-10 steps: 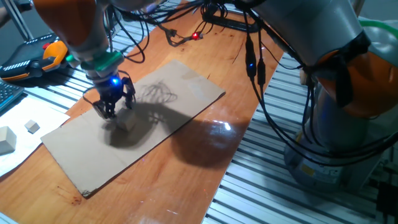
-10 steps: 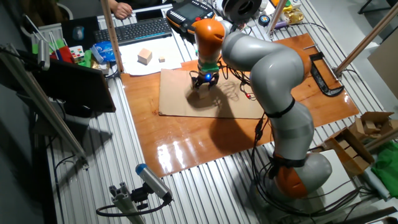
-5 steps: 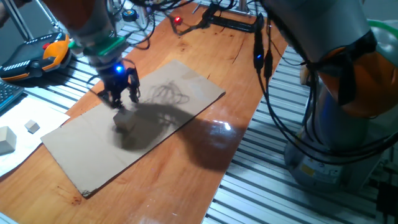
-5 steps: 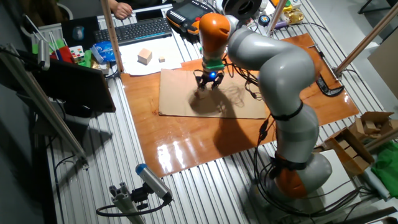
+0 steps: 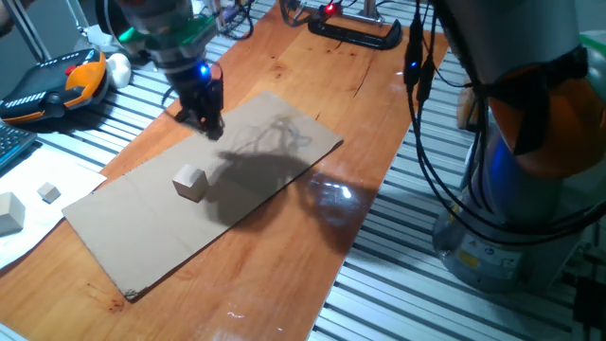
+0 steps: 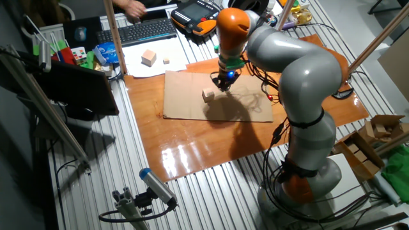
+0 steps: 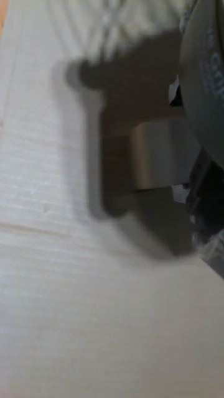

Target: Grab the block and place it at the designated location

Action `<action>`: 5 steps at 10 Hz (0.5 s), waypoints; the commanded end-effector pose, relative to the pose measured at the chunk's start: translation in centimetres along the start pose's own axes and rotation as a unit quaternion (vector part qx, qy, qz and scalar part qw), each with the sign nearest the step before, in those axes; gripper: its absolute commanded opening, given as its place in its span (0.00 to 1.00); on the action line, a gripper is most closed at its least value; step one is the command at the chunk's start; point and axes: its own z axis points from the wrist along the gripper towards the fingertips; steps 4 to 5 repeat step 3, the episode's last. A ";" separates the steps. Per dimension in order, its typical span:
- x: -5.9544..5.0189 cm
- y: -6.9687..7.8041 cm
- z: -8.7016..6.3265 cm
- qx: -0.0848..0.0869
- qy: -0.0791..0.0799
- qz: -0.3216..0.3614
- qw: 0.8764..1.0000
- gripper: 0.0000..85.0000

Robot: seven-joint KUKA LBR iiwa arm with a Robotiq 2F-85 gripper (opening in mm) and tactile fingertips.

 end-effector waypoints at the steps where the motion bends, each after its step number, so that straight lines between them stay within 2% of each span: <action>1: 0.3 -0.4 -0.2 0.004 -0.002 -0.021 1.000 0.01; 2: 0.7 -0.8 -0.3 0.007 -0.007 -0.027 1.000 0.01; 5: 0.9 -1.0 -0.4 0.004 -0.007 -0.028 1.000 0.01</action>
